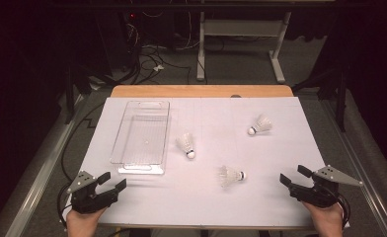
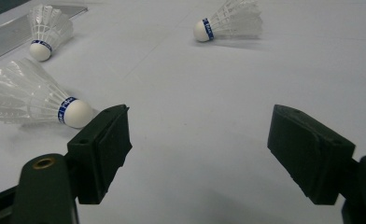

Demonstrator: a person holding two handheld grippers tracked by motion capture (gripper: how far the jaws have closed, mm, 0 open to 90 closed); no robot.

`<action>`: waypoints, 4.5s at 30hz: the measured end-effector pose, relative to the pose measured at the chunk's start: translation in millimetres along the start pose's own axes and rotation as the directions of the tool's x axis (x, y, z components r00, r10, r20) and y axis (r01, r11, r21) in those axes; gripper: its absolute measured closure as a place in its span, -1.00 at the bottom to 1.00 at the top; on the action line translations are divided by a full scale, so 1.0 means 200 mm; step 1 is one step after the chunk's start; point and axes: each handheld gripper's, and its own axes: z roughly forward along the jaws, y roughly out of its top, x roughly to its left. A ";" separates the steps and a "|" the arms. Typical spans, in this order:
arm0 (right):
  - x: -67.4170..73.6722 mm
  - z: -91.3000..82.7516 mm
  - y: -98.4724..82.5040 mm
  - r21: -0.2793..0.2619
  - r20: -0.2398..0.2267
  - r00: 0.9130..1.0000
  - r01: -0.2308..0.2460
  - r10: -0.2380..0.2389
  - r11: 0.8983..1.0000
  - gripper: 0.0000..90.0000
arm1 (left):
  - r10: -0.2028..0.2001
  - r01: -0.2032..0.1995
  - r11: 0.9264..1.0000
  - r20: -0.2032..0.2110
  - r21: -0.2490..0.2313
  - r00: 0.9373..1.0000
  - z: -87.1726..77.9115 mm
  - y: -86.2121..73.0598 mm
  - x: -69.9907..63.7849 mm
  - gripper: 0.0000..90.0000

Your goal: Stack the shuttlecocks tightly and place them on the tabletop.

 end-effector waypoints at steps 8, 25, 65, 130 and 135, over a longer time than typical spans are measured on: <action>0.00 0.00 0.00 0.001 -0.003 1.000 0.000 0.000 1.000 -0.53 | 0.001 -0.001 1.000 -0.002 -0.003 1.000 0.00 0.00 0.00 -0.29; 0.00 0.01 0.00 0.010 -0.010 1.000 -0.008 0.008 1.000 -0.52 | -0.027 0.025 0.999 -0.032 -0.037 0.999 -0.03 0.02 -0.04 -0.33; 0.00 0.00 0.00 0.007 0.001 1.000 -0.021 0.021 1.000 -0.52 | 0.074 -0.072 0.997 0.068 -0.035 0.995 -0.01 0.10 -0.25 -0.20; 0.00 0.03 -0.01 0.045 -0.019 1.000 -0.013 0.014 0.999 -0.51 | 0.153 -0.174 0.981 0.223 0.081 0.963 0.27 0.21 -0.56 -0.19; 0.00 0.03 -0.01 0.045 -0.018 1.000 -0.011 0.012 0.999 -0.51 | 0.149 -0.172 0.982 0.232 0.083 0.961 0.29 0.22 -0.57 -0.18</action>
